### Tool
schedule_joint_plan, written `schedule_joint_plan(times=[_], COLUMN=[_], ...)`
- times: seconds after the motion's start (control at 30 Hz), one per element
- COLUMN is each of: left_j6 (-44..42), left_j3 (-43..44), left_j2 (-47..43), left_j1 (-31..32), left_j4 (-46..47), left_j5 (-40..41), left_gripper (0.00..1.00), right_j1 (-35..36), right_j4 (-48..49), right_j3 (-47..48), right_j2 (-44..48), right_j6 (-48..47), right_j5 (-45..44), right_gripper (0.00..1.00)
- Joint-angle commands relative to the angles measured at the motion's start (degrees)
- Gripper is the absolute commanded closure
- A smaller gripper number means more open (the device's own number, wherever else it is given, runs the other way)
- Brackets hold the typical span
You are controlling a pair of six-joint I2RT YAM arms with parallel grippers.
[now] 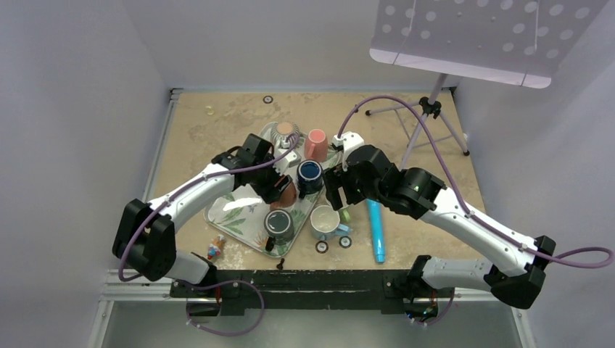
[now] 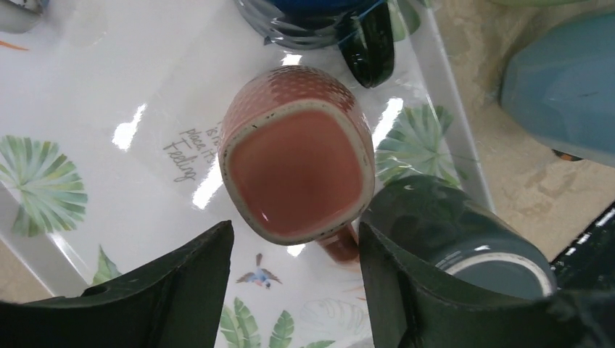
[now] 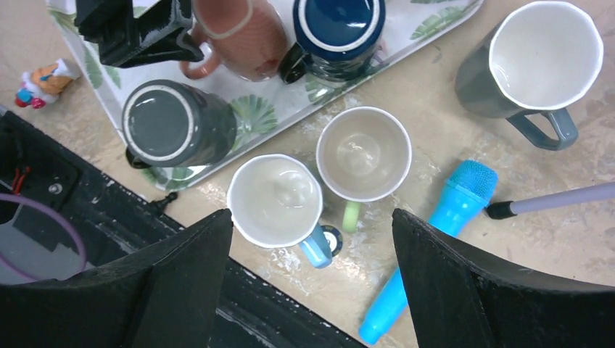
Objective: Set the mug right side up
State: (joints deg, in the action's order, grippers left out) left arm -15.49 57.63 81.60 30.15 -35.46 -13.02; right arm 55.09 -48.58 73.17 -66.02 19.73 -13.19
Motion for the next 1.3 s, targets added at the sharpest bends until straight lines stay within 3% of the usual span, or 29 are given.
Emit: schedule_joint_plan(times=[0.0, 0.2, 0.27, 0.3, 0.33, 0.47, 0.63, 0.8, 0.97, 1.07, 1.27], left_j6=[1.2, -0.1, -0.5, -0.7, -0.7, 0.1, 3.5, 6.9, 14.8, 20.5, 24.1], left_j3=[2.6, 3.3, 3.9, 4.4, 4.9, 7.8, 13.7, 20.8, 23.9, 23.1, 19.9], left_j2=[3.3, 7.6, 7.9, 7.8, 7.5, 3.9, -7.8, -17.8, -23.1, -24.9, -26.4], left_j1=[0.1, 0.1, 0.0, -0.1, -0.2, -3.0, -11.7, -11.8, -11.8, -11.6, -8.1], left_j4=[3.3, 3.5, 3.1, 2.6, 2.1, -2.7, -7.5, -13.4, -12.7, -9.6, -5.6], left_j5=[5.6, 5.2, 4.0, 3.8, 3.7, 2.8, -9.2, -25.1, -37.2, -42.5, -47.6], left_gripper=[0.41, 0.56, 0.71, 0.83, 1.0, 1.0, 1.0, 1.0, 1.0, 1.0, 1.0], right_j1=[-0.9, -1.2, -1.4, -1.4, -1.4, -1.5, -1.6, -1.6, -1.6, -1.6, -1.6], right_j4=[5.0, 7.7, 9.4, 10.2, 11.1, 14.7, 27.1, 49.4, 66.8, 69.3, 75.9], right_j3=[-2.0, -4.3, -5.2, -5.7, -6.1, -7.6, -10.6, -16.2, -17.2, -15.2, -13.2], right_j2=[1.6, 2.1, 2.3, 2.3, 2.3, 3.1, 7.1, 11.0, 11.0, 9.2, 5.7], right_j6=[0.6, -0.3, -0.6, -0.8, -0.9, -0.9, -1.2, 1.7, 6.6, 8.9, 11.6], right_j5=[-1.4, -0.3, 0.7, 1.4, 2.1, 4.4, 11.3, 23.6, 28.3, 28.8, 33.6], right_gripper=[0.16, 0.16, 0.16, 0.16, 0.16, 0.16, 0.16, 0.05, 0.04, 0.06, 0.18])
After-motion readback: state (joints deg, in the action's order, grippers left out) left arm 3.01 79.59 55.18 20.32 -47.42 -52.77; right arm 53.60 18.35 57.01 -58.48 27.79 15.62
